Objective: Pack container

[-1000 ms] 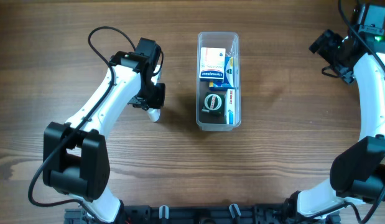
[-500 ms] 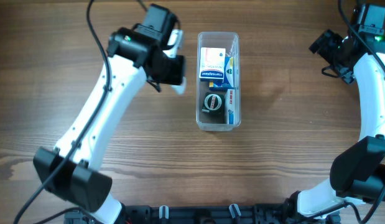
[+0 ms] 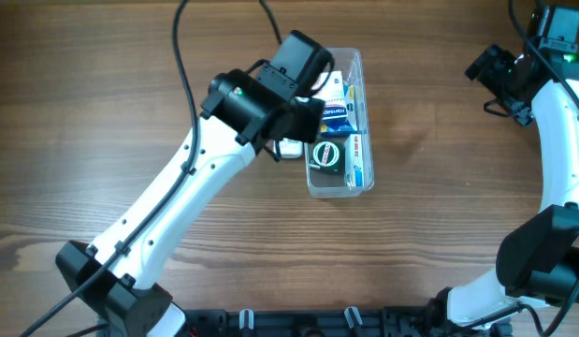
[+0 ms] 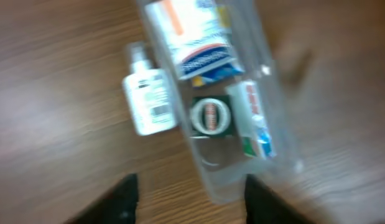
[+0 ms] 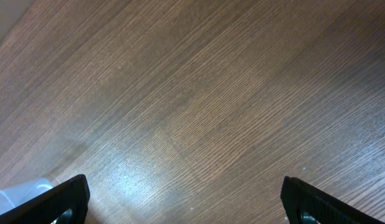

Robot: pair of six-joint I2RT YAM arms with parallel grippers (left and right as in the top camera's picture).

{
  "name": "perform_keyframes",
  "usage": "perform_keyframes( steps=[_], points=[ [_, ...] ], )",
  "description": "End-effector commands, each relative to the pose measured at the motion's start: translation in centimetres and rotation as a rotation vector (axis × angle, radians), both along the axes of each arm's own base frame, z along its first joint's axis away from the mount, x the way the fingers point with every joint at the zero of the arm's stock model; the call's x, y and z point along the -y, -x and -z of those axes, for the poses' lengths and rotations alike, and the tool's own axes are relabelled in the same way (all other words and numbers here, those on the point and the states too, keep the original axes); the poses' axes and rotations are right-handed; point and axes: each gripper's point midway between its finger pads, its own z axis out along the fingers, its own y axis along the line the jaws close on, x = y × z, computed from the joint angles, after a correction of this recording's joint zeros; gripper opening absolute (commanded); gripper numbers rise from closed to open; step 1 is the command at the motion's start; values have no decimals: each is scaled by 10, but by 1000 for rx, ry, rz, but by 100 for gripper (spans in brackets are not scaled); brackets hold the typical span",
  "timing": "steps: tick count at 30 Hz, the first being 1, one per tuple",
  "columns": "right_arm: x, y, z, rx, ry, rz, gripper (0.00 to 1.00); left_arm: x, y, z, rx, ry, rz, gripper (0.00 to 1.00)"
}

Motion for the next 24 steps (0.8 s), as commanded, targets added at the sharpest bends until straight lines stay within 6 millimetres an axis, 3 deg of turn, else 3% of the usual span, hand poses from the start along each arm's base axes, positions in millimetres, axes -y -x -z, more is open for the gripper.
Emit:
perform_keyframes(
  steps=[1, 2, 5, 8, 11, 15, 21, 24],
  points=[
    [0, -1, 0, 4, -10, 10, 100, -42, -30, 11, -24, -14, -237, 68],
    [0, -1, 0, 4, -9, 9, 100, -45, -36, 28, -81, -8, -250, 78],
    [0, -1, 0, 4, -10, 10, 100, -60, -51, 66, -173, -40, -352, 85],
    [0, -1, 0, 4, -10, 10, 100, -70, -64, 100, -237, -71, -390, 86],
    [0, -1, 0, 4, -10, 10, 100, -65, -73, 136, -310, -48, -382, 86],
    [0, -1, 1, 3, -9, 9, 100, -45, -89, 164, -328, 16, -285, 85],
    [0, -1, 1, 3, -9, 9, 100, -45, -93, 197, -362, -15, -265, 85],
    [0, -1, 0, 4, -10, 10, 100, -45, -93, 203, -372, -21, -266, 85]
  ],
)
